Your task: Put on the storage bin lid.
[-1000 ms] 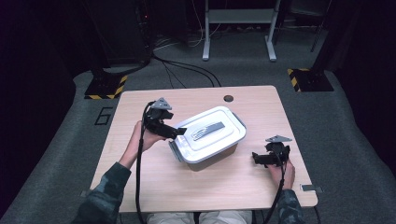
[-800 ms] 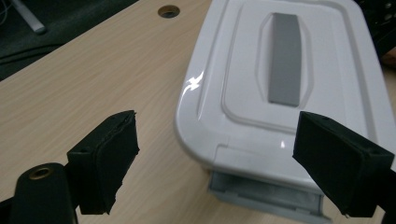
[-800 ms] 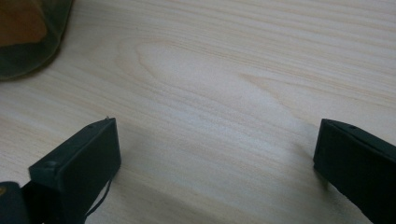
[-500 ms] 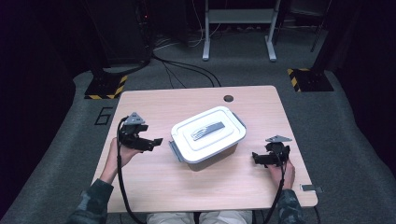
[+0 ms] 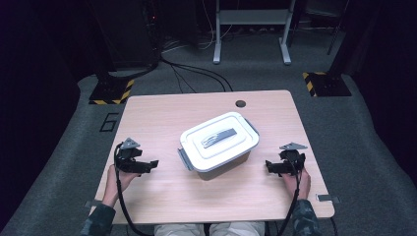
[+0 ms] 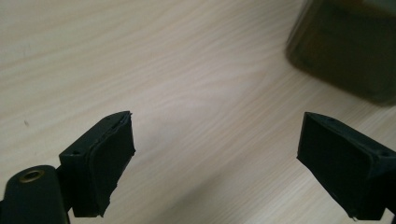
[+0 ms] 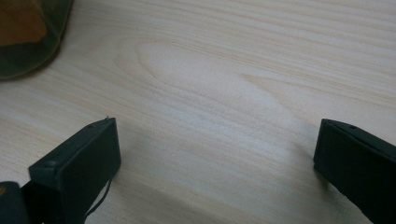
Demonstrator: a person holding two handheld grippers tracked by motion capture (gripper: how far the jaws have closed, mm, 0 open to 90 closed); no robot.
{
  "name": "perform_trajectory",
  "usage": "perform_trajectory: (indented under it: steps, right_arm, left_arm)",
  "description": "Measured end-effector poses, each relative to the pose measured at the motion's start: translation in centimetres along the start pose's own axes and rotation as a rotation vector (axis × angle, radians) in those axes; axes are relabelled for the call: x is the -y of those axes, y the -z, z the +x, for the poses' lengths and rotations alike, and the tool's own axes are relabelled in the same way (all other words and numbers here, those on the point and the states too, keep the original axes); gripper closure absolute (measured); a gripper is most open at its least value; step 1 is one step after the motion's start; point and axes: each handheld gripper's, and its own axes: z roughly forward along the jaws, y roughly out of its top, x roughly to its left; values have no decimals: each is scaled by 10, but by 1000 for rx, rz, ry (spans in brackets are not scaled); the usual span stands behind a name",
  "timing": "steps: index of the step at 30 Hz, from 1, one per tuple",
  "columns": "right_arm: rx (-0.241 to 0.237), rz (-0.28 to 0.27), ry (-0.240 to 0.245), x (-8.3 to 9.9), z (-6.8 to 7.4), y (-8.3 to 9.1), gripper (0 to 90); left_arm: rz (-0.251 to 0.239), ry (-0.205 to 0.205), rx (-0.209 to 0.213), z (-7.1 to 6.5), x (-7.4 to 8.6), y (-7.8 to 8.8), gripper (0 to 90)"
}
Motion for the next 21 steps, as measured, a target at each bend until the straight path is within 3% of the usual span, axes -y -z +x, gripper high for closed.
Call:
perform_trajectory:
  steps: [3,7,17,21]
  right_arm:
    - [0,0,0,0,0,0,0]
    - [0,0,0,0,0,0,0]
    - [0,0,-1,0,0,0,0]
    - [2,0,-1,0,0,0,0]
  left_arm:
    - [5,35,-25,6,17,-7,97]
    - [8,44,-47,7,29,-12,95]
    - [-36,49,-124,2,52,-23,76]
    - [-37,22,-158,-2,54,-25,70]
